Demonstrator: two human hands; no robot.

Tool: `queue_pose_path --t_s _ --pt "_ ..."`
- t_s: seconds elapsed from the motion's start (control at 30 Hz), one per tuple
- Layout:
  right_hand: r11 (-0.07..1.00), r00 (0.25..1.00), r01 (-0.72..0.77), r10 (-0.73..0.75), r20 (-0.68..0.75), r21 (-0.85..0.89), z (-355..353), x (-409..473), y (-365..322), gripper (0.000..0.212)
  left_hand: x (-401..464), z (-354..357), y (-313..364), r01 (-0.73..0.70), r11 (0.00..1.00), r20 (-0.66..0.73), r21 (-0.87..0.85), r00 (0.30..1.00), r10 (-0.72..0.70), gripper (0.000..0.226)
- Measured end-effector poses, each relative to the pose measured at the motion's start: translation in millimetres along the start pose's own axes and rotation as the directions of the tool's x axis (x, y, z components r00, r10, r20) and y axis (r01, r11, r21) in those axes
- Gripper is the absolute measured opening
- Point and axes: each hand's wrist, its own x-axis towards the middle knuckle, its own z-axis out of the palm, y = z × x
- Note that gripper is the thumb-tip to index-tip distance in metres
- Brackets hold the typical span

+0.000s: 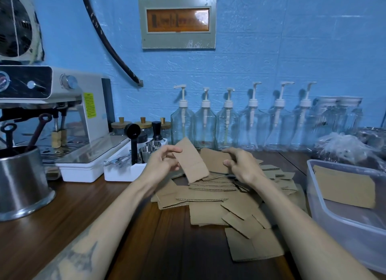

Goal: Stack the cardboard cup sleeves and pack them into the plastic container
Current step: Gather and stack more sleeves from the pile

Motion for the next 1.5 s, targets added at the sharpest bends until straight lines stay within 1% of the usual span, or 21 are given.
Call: queue_pose_path --t_s 0.1,0.17,0.23,0.3,0.37,0.4,0.47,0.57,0.67,0.73,0.8,0.83,0.93,0.97,1.03,1.1,1.17,1.3,1.4,1.43,1.5 --pt "0.999 0.999 0.032 -0.032 0.009 0.007 1.6 0.5 -0.6 0.036 0.4 -2.8 9.2 -0.035 0.999 -0.124 -0.021 0.992 0.033 0.033" --pt "0.999 0.999 0.044 -0.045 0.027 0.01 2.7 1.1 -0.9 0.035 -1.1 -4.5 13.5 -0.076 0.997 -0.154 0.028 0.985 0.079 0.028" --pt "0.998 0.998 0.049 -0.05 0.05 0.029 4.0 0.7 -0.6 0.034 -4.7 -3.2 15.5 -0.137 0.983 -0.064 0.12 0.987 0.145 0.03" --pt "0.997 0.996 0.057 -0.061 0.066 0.053 5.2 -0.3 -0.4 0.034 -8.0 1.8 13.3 -0.209 0.963 0.078 0.17 0.977 0.199 0.045" --pt "0.996 0.994 0.076 -0.08 0.08 0.054 5.7 -0.1 -0.4 0.035 -11.1 7.0 7.9 -0.253 0.94 0.191 0.228 0.959 0.211 0.058" --pt "0.995 0.992 0.083 -0.087 0.093 0.048 5.6 0.0 -0.7 0.036 -11.7 8.4 5.2 -0.267 0.917 0.238 0.295 0.95 0.201 0.061" --pt "0.996 0.988 0.086 -0.09 0.125 0.034 5.3 -0.8 -2.0 0.04 -10.8 8.1 0.9 -0.29 0.864 0.303 0.412 0.938 0.17 0.052" --pt "0.996 0.982 0.076 -0.083 0.17 0.049 4.0 -4.4 -7.2 0.047 -9.5 6.2 -1.0 -0.293 0.866 0.274 0.405 0.943 0.191 0.027" --pt "0.99 0.969 0.089 -0.11 0.22 0.105 3.5 -7.8 -17.0 0.051 -8.9 8.1 -3.5 -0.301 0.855 0.203 0.422 0.951 0.234 0.024" --pt "0.985 0.959 0.09 -0.126 0.252 0.15 4.6 -9.7 -25.5 0.055 -8.3 11.1 -5.5 -0.3 0.837 0.134 0.457 0.954 0.268 0.034" --pt "0.982 0.95 0.087 -0.133 0.283 0.169 6.5 -10.9 -33.0 0.063 -7.8 14.1 -6.3 -0.275 0.843 0.072 0.462 0.959 0.273 0.051" --pt "0.981 0.945 0.088 -0.137 0.296 0.172 8.1 -11.3 -36.0 0.066 -7.8 15.5 -6.8 -0.256 0.855 0.072 0.451 0.965 0.25 0.059" --pt "0.977 0.934 0.08 -0.143 0.329 0.198 14.8 -12.7 -42.4 0.067 -8.7 20.1 -10.4 -0.221 0.86 0.175 0.46 0.972 0.156 0.077" --pt "0.975 0.934 0.089 -0.153 0.324 0.204 17.4 -13.4 -43.5 0.066 -9.0 21.4 -11.7 -0.233 0.847 0.199 0.478 0.968 0.154 0.079" --pt "0.971 0.944 0.141 -0.191 0.271 0.191 21.8 -13.8 -42.9 0.063 -8.2 22.6 -12.2 -0.269 0.836 0.199 0.478 0.961 0.195 0.082" --pt "0.967 0.95 0.194 -0.228 0.213 0.168 23.4 -12.9 -39.4 0.057 -5.7 20.7 -10.5 -0.285 0.861 0.16 0.421 0.958 0.239 0.08" --pt "0.966 0.952 0.204 -0.233 0.198 0.157 23.2 -12.3 -36.4 0.053 -3.6 15.2 -9.0 -0.271 0.891 0.153 0.365 0.961 0.23 0.075" --pt "0.962 0.956 0.212 -0.241 0.166 0.175 23.7 -10.9 -36.2 0.045 -3.6 7.2 -9.5 -0.277 0.889 0.258 0.364 0.947 0.19 0.05" --pt "0.958 0.965 0.205 -0.232 0.123 0.2 22.6 -9.7 -36.0 0.043 -3.2 5.6 -6.4 -0.275 0.908 0.227 0.316 0.951 0.209 0.038" --pt "0.958 0.964 0.206 -0.234 0.127 0.198 23.0 -9.5 -35.9 0.043 -2.9 4.8 -5.9 -0.271 0.912 0.221 0.307 0.953 0.209 0.037" --pt "0.965 0.952 0.222 -0.246 0.18 0.142 26.2 -10.4 -35.4 0.047 -3.8 3.2 -7.3 -0.274 0.894 0.249 0.354 0.949 0.192 0.039"
